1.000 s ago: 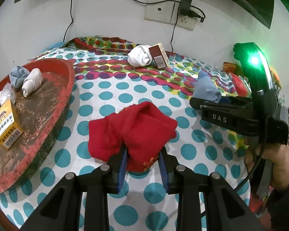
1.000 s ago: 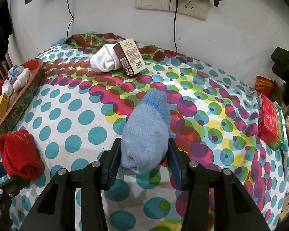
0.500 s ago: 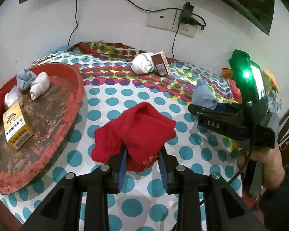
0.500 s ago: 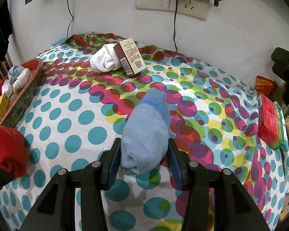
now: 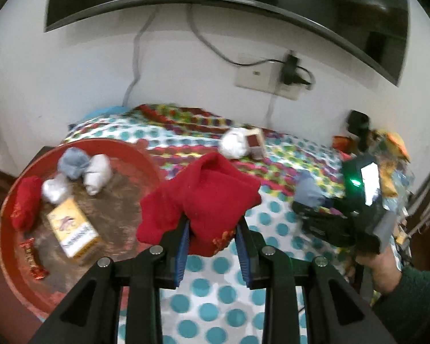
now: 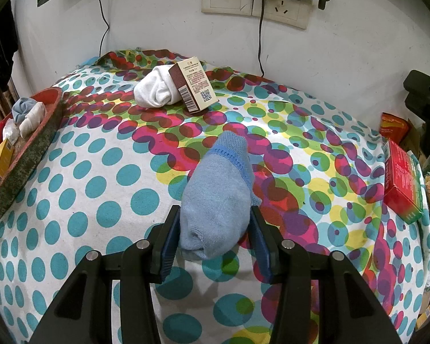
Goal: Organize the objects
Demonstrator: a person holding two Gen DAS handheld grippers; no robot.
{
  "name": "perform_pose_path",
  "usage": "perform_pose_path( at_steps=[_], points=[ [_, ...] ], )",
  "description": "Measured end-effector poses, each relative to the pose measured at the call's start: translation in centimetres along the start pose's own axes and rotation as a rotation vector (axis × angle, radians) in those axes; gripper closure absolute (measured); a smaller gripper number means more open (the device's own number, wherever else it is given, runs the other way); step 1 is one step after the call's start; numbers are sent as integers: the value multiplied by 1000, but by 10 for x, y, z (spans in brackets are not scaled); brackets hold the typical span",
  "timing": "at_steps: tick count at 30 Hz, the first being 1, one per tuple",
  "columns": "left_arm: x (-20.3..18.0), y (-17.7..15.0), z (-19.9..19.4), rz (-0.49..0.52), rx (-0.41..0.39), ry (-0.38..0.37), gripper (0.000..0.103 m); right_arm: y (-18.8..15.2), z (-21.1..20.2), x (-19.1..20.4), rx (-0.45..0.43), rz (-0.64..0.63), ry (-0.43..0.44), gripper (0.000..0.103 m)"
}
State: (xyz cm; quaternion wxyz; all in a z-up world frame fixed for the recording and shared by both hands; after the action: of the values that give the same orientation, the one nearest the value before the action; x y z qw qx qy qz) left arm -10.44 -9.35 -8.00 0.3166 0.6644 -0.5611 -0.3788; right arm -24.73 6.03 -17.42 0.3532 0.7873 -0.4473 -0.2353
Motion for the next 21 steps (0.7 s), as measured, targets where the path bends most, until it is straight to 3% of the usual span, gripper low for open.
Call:
perform_pose_path(
  at_steps=[16,21],
  points=[
    [136,35,-16,11,31,229,73,0,0,0,1,1,3,59],
    [174,47,-6,-46,56,246,73,0,0,1,1,2,4,59]
  ],
)
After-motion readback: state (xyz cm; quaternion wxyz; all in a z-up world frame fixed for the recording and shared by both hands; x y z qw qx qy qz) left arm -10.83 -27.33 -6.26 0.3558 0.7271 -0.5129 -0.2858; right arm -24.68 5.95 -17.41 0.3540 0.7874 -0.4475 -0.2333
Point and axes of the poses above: each gripper's, at about its wrist camera, not at the fingertips, and z roughly the way its jaws point, x to its left, y to its top, the point moved 8 cm from there along z, roughly the way its jaws point, and after that the axes turned 12 degrees about -x, right-handed, at the moved point
